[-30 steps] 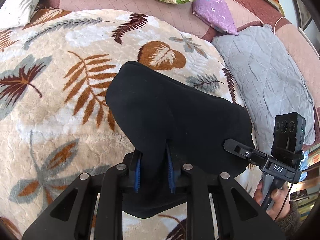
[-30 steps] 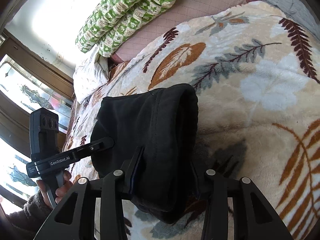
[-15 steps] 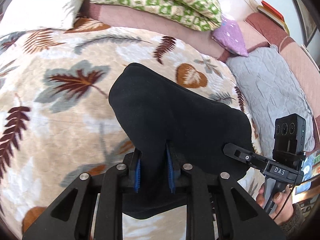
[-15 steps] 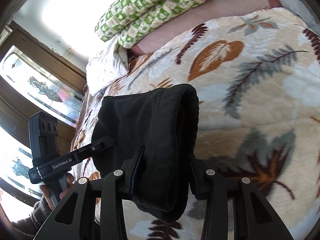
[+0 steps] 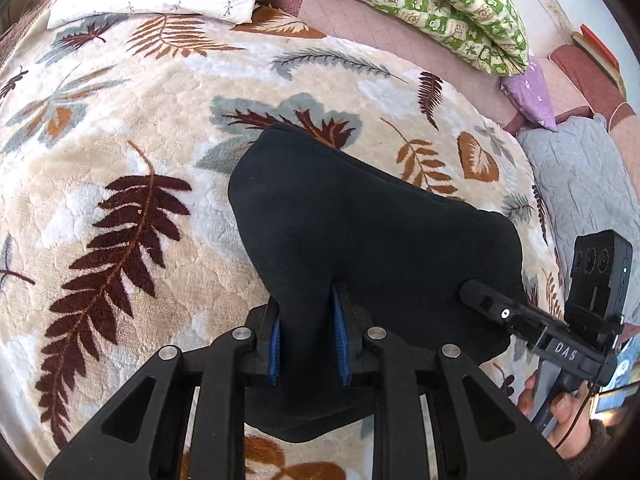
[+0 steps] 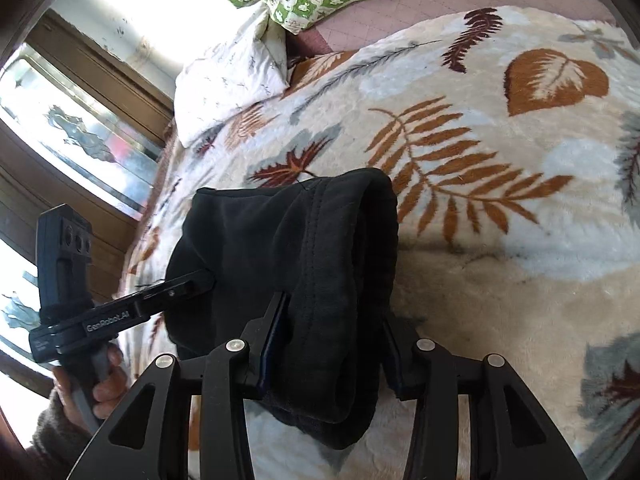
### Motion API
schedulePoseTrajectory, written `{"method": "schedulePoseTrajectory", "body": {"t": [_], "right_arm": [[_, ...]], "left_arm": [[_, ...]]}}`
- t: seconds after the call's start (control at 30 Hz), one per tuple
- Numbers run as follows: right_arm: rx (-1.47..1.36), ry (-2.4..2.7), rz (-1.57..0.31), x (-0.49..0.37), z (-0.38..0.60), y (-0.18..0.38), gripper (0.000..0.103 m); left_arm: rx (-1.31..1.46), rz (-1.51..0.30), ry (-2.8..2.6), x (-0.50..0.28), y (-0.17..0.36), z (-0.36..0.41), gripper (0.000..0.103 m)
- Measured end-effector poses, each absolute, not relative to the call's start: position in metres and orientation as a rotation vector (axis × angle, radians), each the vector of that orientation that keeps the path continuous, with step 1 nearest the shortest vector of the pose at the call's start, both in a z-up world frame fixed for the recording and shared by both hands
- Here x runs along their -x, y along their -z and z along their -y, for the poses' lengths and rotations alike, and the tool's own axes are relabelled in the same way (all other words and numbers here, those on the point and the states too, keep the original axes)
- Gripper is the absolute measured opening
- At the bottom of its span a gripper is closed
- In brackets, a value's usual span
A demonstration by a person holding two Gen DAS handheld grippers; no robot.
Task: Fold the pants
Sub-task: 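Open both grippers and withdraw them from the folded sweatpants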
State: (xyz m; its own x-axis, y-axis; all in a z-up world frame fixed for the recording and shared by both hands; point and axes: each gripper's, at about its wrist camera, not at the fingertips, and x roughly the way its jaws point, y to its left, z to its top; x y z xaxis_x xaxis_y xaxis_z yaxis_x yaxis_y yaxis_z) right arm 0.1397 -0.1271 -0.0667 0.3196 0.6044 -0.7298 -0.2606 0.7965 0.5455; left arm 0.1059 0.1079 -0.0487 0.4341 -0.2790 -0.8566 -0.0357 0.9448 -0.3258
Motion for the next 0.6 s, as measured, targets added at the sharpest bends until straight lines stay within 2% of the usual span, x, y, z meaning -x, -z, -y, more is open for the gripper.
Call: {"method": "schedulePoseTrajectory", "body": {"t": [0.1, 0.17, 0.23, 0.4, 0.6], "right_arm": [[-0.362, -0.562, -1.095, -0.141, 0.136, 0.067, 0.057], [-0.371, -0.545, -1.091, -0.141, 0.148, 0.067, 0.061], [-0.394, -0.523, -1.093, -0.143, 0.162, 0.067, 0.066], [-0.410, -0.487, -1.082, -0.138, 0.181, 0.057, 0.066], [-0.388, -0.459, -1.005, -0.107, 0.187, 0.015, 0.069]], "left_arm": [[0.325, -1.126, 0.160, -0.108, 0.053, -0.111, 0.031], [0.339, -1.137, 0.140, -0.108, 0.056, -0.118, 0.047], [0.377, -1.143, 0.137, -0.106, 0.057, -0.125, 0.048], [0.388, -1.140, 0.069, -0.093, 0.047, -0.139, 0.047], [0.306, -1.095, 0.022, -0.059, 0.027, -0.133, 0.047]]}}
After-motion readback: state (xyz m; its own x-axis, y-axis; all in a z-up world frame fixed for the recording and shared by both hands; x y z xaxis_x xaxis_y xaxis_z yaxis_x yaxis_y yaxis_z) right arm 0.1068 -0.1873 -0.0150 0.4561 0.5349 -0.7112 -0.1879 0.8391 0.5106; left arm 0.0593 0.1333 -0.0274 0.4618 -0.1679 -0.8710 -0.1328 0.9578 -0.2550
